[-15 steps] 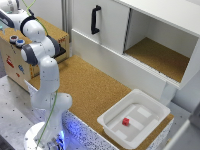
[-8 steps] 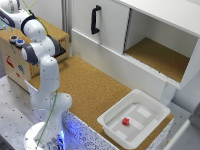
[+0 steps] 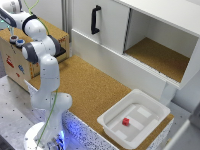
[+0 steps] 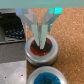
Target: Switch off the red light
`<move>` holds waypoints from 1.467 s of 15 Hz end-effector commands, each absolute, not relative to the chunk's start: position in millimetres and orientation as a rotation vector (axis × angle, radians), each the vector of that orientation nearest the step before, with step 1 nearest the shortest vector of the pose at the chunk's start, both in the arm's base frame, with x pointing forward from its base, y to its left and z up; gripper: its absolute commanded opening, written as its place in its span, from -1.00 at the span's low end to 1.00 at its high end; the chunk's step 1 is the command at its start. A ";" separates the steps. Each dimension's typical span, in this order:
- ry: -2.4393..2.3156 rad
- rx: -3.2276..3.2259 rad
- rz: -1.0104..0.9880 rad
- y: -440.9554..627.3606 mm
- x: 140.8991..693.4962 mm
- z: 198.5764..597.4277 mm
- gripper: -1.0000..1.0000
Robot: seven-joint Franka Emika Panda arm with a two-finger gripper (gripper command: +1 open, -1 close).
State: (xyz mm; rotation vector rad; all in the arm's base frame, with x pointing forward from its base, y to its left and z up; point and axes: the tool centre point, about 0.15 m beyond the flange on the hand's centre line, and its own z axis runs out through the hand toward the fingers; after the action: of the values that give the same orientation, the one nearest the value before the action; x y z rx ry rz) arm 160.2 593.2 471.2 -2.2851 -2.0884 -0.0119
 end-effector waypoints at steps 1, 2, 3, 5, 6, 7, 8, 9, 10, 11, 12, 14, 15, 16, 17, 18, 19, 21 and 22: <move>-2.137 -2.361 0.269 632.2 181.1 449.9 -1.00; -2.139 -2.354 0.276 633.1 177.5 447.2 -1.00; -2.145 -2.343 0.266 634.4 172.8 449.2 -1.00; -2.145 -2.347 0.161 630.4 161.1 479.3 -1.00; -2.149 -2.350 0.103 626.4 155.0 501.2 -1.00; -2.157 -2.356 0.053 621.3 150.2 521.4 -1.00; -2.150 -2.363 0.044 617.6 149.2 530.9 1.00; -2.133 -2.372 0.022 611.0 150.1 542.6 1.00; -2.110 -2.392 0.030 604.1 155.5 544.1 1.00; -2.060 -2.414 0.031 595.2 163.2 542.0 1.00; -2.016 -2.414 0.033 588.5 169.5 538.2 1.00; -1.957 -2.442 0.044 574.5 180.0 529.7 1.00; -1.913 -2.461 0.044 564.1 186.6 525.8 1.00; -1.856 -2.465 0.039 552.7 193.5 521.9 1.00; -1.794 -2.469 0.038 539.2 200.4 517.5 1.00; -1.752 -2.492 0.049 526.5 206.1 513.5 1.00; -1.685 -2.514 0.041 509.1 212.9 510.6 1.00; -1.575 -2.580 0.033 471.4 223.4 507.3 1.00; -1.505 -2.630 0.023 446.3 228.4 506.0 1.00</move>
State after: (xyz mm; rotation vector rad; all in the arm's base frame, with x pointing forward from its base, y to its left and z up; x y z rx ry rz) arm 204.9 536.5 515.6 -2.6187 -1.7853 0.0368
